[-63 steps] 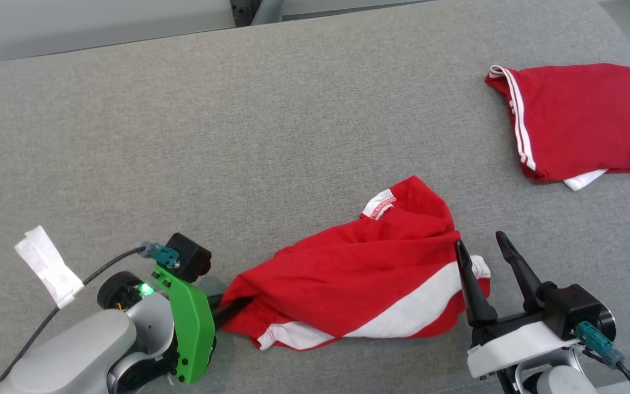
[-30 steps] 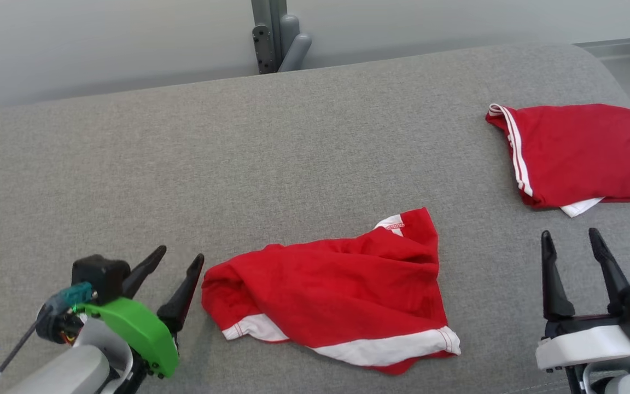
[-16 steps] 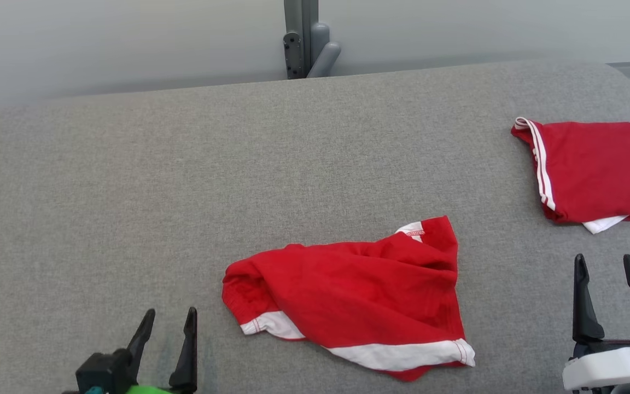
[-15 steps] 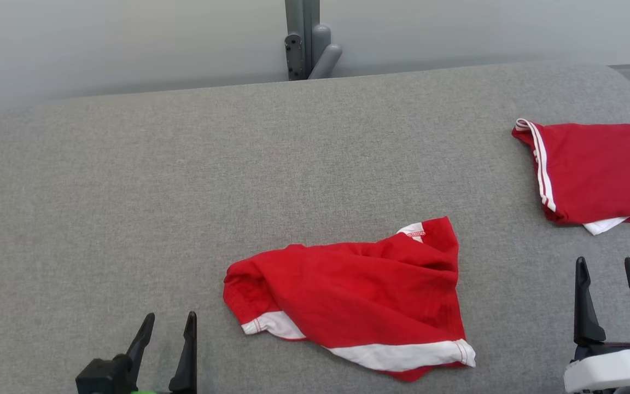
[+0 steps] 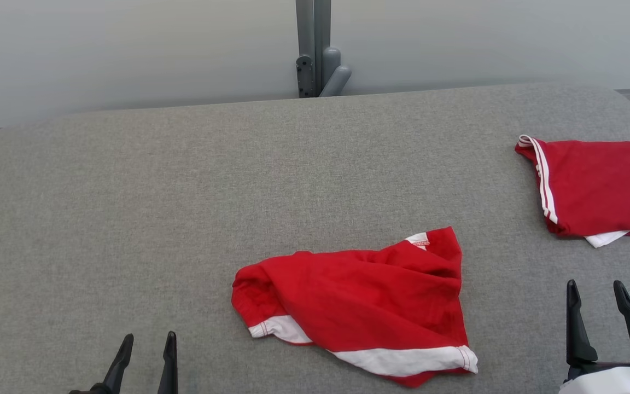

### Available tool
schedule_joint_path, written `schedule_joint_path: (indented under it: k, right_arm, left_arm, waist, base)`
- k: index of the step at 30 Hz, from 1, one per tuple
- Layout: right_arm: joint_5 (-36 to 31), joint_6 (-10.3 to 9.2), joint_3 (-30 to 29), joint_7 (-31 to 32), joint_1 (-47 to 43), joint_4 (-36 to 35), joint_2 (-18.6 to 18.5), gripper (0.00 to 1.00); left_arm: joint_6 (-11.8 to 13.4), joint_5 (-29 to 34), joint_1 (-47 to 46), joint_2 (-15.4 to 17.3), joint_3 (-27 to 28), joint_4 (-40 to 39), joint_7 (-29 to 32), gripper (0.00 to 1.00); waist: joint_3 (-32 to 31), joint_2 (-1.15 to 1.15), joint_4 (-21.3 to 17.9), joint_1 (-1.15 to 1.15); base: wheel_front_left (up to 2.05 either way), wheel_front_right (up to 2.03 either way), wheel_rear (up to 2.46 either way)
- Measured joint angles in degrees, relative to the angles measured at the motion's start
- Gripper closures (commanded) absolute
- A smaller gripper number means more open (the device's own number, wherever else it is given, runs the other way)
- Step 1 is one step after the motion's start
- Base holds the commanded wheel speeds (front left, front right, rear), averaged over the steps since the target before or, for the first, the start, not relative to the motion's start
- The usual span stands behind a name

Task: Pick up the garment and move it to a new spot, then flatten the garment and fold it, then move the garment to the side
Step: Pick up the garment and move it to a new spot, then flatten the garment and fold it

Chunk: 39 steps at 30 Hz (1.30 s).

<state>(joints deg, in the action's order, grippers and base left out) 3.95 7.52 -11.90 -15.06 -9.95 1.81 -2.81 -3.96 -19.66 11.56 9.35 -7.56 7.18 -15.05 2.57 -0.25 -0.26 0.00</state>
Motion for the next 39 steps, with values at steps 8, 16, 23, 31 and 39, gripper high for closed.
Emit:
schedule_joint_path:
  k: [8,16,23,31,39]
  right_arm:
    - [0.01,0.0,1.97,0.0,0.1,0.41,0.0,0.0]
    - [0.42,0.0,4.09,0.0,0.84,0.26,-0.04,0.0]
    - [0.44,0.03,15.48,0.0,-0.15,0.92,-0.57,0.0]
    - [4.23,0.0,25.66,1.97,-0.89,3.57,-10.62,0.0]
    - [8.94,0.01,31.71,5.92,-0.27,5.03,-13.45,0.0]
  left_arm:
    - [-2.93,4.04,-0.24,-2.93,3.99,0.7,0.0,0.0]
    - [-3.34,5.22,-0.64,-3.85,5.2,1.14,0.0,0.0]
    - [-3.42,1.86,-2.61,-2.58,-1.35,7.0,0.0,0.0]
    - [-3.43,-2.59,-10.15,-1.03,-6.82,11.98,5.8,0.0]
    - [-3.43,-6.0,-12.49,-1.43,-10.23,14.36,11.14,0.0]
  waist:
    - [0.57,0.0,-0.01,0.0]
    - [1.6,0.0,-0.45,0.0]
    - [2.87,0.0,-0.89,0.0]
    - [4.9,0.0,-1.39,0.0]
    - [5.34,0.0,-1.66,0.0]
  base:
    - [0.0,0.0,0.0]
    - [0.0,0.0,0.0]
    - [0.0,0.0,0.0]
    - [0.0,0.0,0.0]
    - [0.0,0.0,0.0]
